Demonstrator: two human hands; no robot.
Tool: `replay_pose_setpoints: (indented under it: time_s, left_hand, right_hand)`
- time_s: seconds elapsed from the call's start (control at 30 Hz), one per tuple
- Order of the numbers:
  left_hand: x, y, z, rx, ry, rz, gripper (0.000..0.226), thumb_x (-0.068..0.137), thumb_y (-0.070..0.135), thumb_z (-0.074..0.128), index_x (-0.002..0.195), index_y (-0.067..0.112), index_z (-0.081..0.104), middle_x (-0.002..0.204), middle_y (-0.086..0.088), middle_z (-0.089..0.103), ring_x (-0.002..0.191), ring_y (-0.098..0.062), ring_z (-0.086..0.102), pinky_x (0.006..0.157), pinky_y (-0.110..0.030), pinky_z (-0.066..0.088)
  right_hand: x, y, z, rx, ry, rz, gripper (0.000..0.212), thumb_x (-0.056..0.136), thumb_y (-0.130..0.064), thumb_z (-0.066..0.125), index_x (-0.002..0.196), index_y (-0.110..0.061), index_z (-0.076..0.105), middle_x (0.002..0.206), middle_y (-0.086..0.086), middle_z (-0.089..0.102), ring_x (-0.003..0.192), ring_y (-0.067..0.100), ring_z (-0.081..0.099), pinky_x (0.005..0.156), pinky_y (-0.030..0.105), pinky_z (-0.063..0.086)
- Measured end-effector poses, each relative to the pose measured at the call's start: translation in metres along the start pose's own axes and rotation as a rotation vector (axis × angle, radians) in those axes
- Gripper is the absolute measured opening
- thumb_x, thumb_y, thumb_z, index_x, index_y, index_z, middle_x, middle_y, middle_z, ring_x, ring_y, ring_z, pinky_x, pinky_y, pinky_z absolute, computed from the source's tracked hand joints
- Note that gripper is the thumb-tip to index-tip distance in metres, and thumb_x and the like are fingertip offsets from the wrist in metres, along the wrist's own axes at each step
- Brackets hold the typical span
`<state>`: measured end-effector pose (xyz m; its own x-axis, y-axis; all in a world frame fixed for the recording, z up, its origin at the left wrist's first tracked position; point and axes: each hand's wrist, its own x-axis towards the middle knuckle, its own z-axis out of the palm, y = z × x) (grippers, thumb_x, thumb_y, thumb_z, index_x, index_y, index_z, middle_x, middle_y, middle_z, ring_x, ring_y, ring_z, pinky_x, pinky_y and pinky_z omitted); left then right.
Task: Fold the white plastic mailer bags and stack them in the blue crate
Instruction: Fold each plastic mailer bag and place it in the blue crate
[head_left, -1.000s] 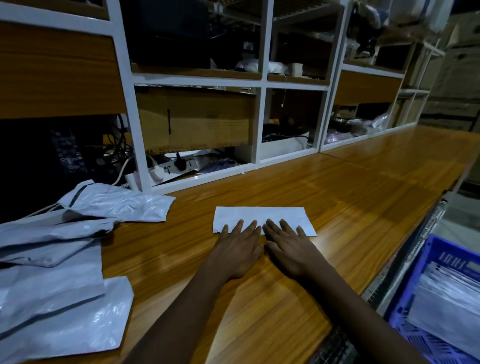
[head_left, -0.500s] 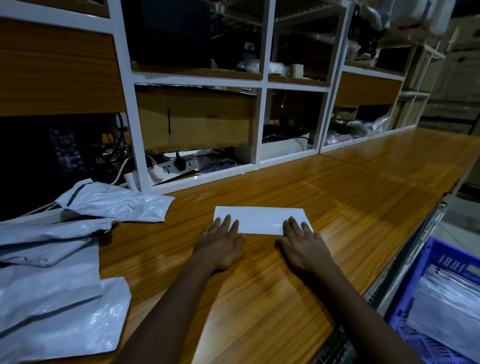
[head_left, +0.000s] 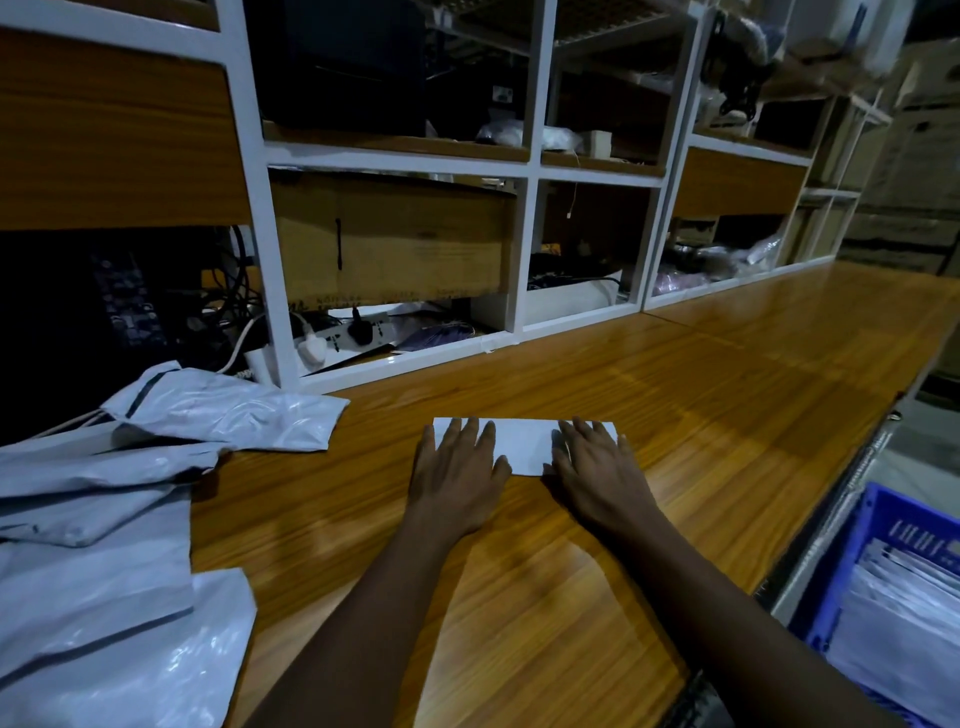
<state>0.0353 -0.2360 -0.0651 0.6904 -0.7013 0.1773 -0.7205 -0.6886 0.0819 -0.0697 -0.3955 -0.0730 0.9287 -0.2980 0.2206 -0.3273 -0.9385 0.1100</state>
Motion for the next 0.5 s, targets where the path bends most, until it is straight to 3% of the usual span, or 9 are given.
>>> replay_pose_setpoints:
  time_s: [0.13, 0.3, 0.37, 0.43, 0.5]
  left_hand:
    - [0.016, 0.010, 0.004, 0.054, 0.040, 0.001, 0.055, 0.106, 0.037, 0.022, 0.156, 0.014, 0.016, 0.164, -0.008, 0.017, 0.151, -0.027, 0.012, 0.122, -0.052, 0.008]
    - [0.036, 0.020, 0.010, 0.060, 0.055, 0.049, 0.054, 0.106, 0.034, 0.027, 0.154, 0.011, 0.022, 0.161, -0.010, 0.023, 0.148, -0.030, 0.020, 0.120, -0.051, 0.017]
    - [0.043, 0.020, 0.015, 0.037, 0.045, 0.058, 0.053, 0.106, 0.034, 0.028, 0.154, 0.011, 0.024, 0.161, -0.010, 0.025, 0.148, -0.030, 0.022, 0.119, -0.050, 0.020]
    - [0.047, 0.017, 0.019, -0.011, 0.016, 0.038, 0.055, 0.107, 0.037, 0.025, 0.154, 0.011, 0.023, 0.161, -0.011, 0.023, 0.148, -0.031, 0.021, 0.120, -0.049, 0.020]
    - [0.050, 0.014, 0.020, -0.046, -0.039, -0.001, 0.058, 0.106, 0.041, 0.021, 0.156, 0.012, 0.016, 0.164, -0.011, 0.015, 0.150, -0.033, 0.013, 0.121, -0.048, 0.014]
  right_hand:
    - [0.017, -0.004, -0.004, 0.077, 0.024, -0.026, 0.055, 0.102, -0.037, 0.043, 0.143, 0.000, 0.044, 0.150, 0.023, 0.041, 0.139, 0.045, 0.037, 0.109, 0.063, 0.033]
    - [0.032, -0.008, -0.001, 0.234, 0.058, 0.019, 0.067, 0.098, -0.044, 0.025, 0.149, -0.003, 0.037, 0.155, 0.019, 0.036, 0.145, 0.040, 0.030, 0.115, 0.056, 0.026]
    - [0.036, -0.005, 0.008, 0.200, 0.026, -0.011, 0.064, 0.100, -0.043, 0.026, 0.139, 0.001, 0.050, 0.146, 0.024, 0.047, 0.136, 0.046, 0.042, 0.107, 0.063, 0.035]
    - [0.039, -0.001, 0.017, 0.173, -0.044, -0.018, 0.061, 0.102, -0.041, 0.025, 0.117, 0.002, 0.064, 0.128, 0.029, 0.060, 0.119, 0.052, 0.055, 0.090, 0.069, 0.046]
    - [0.040, 0.003, 0.024, 0.144, -0.091, 0.023, 0.063, 0.106, -0.043, 0.017, 0.110, -0.004, 0.067, 0.123, 0.029, 0.062, 0.114, 0.053, 0.058, 0.084, 0.072, 0.048]
